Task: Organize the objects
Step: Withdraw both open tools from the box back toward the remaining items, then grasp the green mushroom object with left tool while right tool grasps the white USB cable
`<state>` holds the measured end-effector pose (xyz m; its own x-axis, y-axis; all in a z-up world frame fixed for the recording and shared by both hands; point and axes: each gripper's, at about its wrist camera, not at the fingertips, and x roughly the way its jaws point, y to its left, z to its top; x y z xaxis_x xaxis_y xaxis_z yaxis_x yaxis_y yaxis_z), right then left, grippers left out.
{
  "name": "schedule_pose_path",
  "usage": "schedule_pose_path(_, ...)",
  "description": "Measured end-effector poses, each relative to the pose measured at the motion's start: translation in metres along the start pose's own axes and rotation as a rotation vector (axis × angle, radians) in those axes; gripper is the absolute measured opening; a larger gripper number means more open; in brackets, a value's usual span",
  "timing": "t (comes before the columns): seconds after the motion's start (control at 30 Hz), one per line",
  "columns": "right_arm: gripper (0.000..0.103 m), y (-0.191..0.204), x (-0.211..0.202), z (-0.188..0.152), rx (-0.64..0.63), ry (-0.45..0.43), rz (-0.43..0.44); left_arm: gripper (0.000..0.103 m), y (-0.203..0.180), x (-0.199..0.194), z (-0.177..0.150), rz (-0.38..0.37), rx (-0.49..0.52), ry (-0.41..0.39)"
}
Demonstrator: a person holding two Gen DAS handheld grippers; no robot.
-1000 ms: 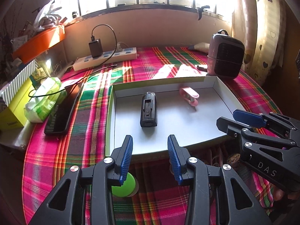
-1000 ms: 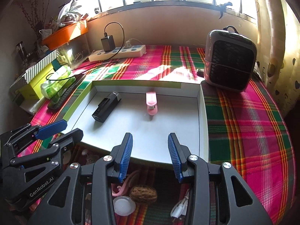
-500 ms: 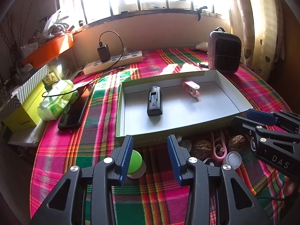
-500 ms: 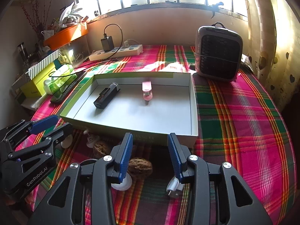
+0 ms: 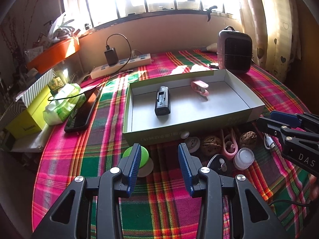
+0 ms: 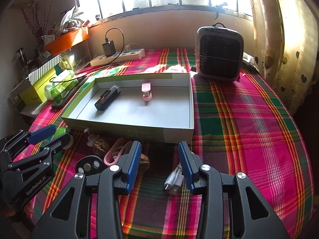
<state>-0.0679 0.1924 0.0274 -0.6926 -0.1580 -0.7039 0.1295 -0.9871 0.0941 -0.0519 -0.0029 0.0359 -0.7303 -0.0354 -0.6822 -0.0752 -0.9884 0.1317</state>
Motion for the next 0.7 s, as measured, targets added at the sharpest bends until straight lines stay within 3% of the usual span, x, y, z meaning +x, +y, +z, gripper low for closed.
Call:
schedule_pose_path(0.5, 0.041, -0.026, -0.005, -0.015, 0.040, 0.009, -0.046, 0.037, 0.034, -0.002, -0.017, -0.094, -0.101, 0.027)
schedule_pose_path(0.57, 0.044, -0.030, -0.004, -0.017, 0.053, 0.015, -0.047, 0.037, 0.039, -0.001, -0.019, -0.073, -0.100, 0.026)
schedule_pose_path(0.7, 0.048, -0.031, -0.001, -0.020, 0.061, 0.032, -0.038, 0.040, 0.048, 0.003, -0.022, -0.129, -0.134, 0.039)
